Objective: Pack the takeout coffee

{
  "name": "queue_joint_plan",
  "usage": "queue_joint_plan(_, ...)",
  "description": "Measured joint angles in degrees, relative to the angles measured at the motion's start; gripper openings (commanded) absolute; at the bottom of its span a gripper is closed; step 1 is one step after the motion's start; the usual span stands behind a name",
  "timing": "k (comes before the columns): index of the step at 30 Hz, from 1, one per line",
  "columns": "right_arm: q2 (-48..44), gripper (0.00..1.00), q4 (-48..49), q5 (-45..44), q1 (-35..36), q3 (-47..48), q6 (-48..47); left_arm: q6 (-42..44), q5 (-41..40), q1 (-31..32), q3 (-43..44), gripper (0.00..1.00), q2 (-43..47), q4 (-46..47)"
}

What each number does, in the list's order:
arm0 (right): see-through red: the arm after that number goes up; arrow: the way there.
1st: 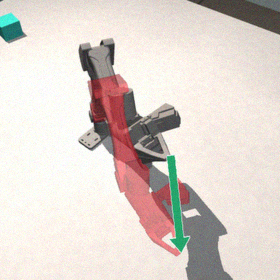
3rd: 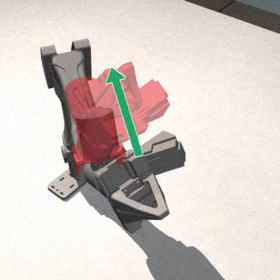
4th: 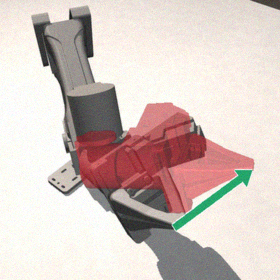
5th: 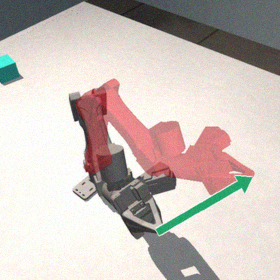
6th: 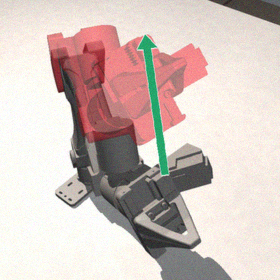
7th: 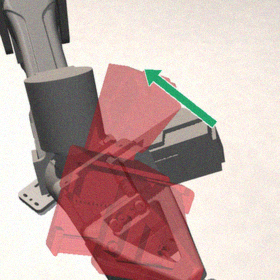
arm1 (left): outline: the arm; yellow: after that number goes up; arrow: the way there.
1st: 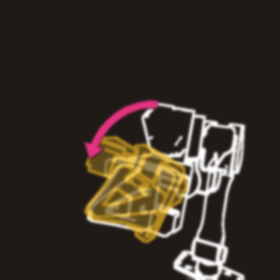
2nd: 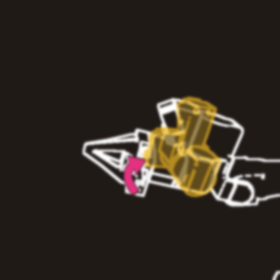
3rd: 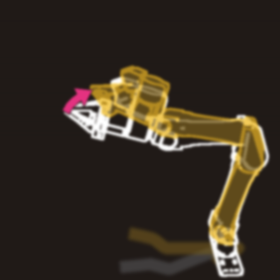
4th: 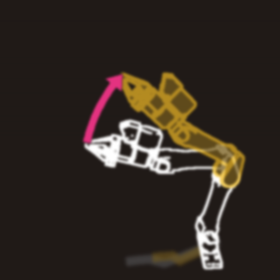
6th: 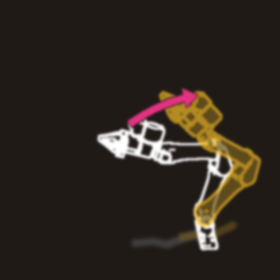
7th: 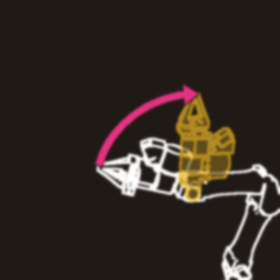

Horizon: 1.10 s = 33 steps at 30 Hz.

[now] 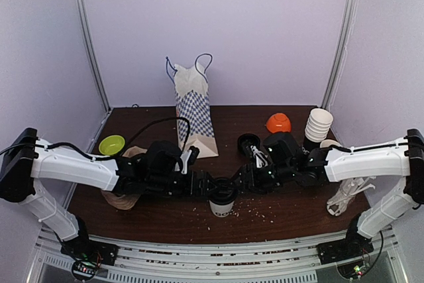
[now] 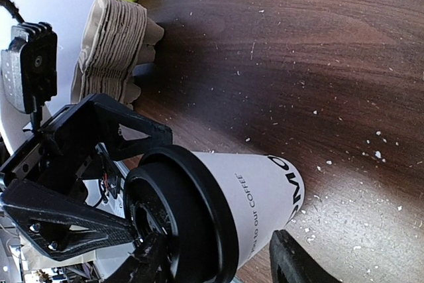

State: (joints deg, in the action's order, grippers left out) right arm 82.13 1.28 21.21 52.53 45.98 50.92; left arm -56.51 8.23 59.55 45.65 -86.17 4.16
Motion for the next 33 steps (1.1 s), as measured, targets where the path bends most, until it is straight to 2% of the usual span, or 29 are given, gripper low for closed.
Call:
queue_joint_plan(7, -0.07, 0.48, 4.13, 0.09, 0.0, -2.1, 0.5, 0.0, -0.52, -0.11, -0.33, 0.91, 0.0, 0.04)
queue_joint_plan(20, -0.04, 0.49, 7.52, 0.17, 0.0, -3.93, 1.51, -0.92, -0.42, -0.37, -3.04, 0.83, 0.0, 5.03)
queue_joint_plan(33, 0.81, 0.5, 10.78, 0.7, 0.0, -5.11, 2.1, -2.16, 0.13, -0.48, -6.36, 0.81, -0.52, 11.5)
